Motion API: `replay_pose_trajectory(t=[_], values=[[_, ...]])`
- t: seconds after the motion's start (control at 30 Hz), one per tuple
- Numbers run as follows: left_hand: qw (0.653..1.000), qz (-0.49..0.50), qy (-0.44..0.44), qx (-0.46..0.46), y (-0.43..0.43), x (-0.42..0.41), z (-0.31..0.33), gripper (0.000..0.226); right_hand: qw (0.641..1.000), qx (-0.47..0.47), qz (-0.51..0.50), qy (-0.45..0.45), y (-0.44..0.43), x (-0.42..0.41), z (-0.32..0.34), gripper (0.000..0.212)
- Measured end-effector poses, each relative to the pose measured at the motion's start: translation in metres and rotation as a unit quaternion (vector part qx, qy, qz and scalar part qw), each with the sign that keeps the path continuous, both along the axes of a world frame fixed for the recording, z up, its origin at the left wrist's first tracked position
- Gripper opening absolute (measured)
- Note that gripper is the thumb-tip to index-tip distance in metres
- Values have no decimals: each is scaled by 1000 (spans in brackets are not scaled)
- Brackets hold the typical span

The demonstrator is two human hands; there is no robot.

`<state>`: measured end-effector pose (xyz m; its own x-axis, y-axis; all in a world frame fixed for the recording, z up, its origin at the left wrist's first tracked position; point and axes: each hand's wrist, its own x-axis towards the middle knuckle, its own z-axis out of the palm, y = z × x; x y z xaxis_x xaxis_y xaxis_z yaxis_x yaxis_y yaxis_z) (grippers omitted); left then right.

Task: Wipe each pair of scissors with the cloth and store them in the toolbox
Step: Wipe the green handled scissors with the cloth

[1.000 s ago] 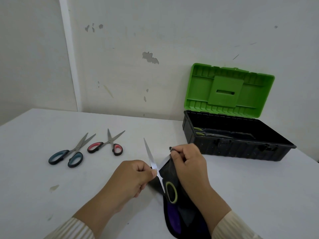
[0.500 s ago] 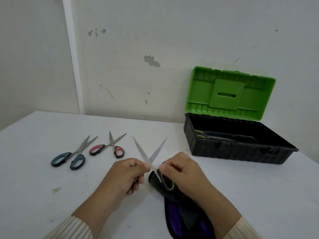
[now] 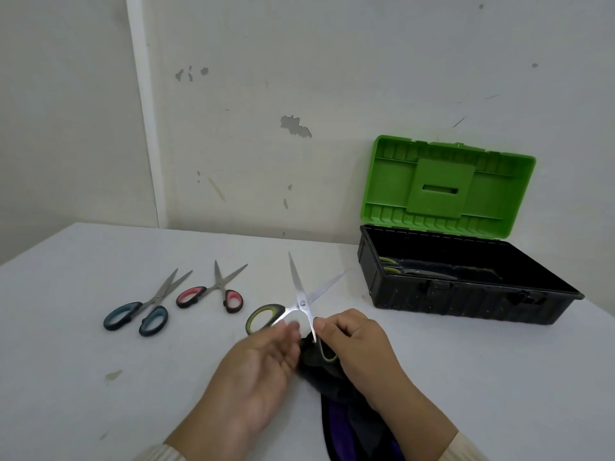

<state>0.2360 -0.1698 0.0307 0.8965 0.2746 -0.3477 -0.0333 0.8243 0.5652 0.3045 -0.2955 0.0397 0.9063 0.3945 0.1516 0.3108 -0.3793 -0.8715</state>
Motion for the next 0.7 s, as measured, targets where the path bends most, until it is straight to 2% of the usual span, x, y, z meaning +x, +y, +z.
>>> replay_pose_trajectory(t=[0.07, 0.2, 0.3, 0.4, 0.53, 0.7], values=[[998, -28, 34, 55, -8, 0, -7, 23, 1000, -5, -5, -15, 2, -2, -2, 26], [989, -18, 25, 148, -5, 0, -8, 24, 994, -75, 50, -70, 5, -6, -3, 29], [983, -25, 21, 180, -2, -2, -4, 25, 983, -118, 91, -110, 6, -10, -2, 30], [979, 6, 38, 199, 3, -2, 0, 24, 981, -118, 110, -107, 3, -11, 3, 24], [978, 64, 63, 190, 19, 0, 5, 14, 995, -47, 52, -74, -12, 4, 8, 13], [952, -22, 80, 295, 21, -3, 3, 14, 988, 91, -91, -86, -37, 34, 11, 29]])
